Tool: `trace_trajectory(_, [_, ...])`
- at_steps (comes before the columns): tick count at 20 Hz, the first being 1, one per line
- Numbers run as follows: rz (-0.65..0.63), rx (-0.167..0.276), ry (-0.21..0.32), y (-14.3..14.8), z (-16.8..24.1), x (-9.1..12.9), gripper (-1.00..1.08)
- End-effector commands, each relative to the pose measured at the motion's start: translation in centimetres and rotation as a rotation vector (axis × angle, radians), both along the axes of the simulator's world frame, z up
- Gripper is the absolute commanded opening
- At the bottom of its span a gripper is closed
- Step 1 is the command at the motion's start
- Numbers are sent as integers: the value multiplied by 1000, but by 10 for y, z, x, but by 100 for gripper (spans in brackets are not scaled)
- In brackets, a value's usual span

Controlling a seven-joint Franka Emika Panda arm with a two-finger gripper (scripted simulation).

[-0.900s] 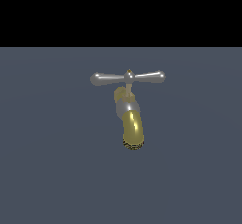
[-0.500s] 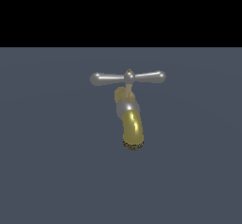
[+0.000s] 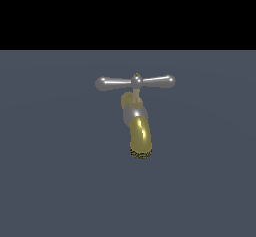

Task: Turn on the faucet by rotating a designated handle.

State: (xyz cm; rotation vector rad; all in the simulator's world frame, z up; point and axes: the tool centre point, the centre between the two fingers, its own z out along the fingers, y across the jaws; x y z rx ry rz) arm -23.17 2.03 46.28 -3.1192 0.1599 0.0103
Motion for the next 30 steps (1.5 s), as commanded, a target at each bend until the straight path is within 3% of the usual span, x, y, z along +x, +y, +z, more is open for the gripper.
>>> trace_trajectory(1, [-45, 0, 1, 8, -9, 5, -100])
trace_trajectory(17, [-396, -2, 3, 58, -81, 61, -100])
trace_trajectory(30, [-678, -3, 6, 82, -139, 118, -100])
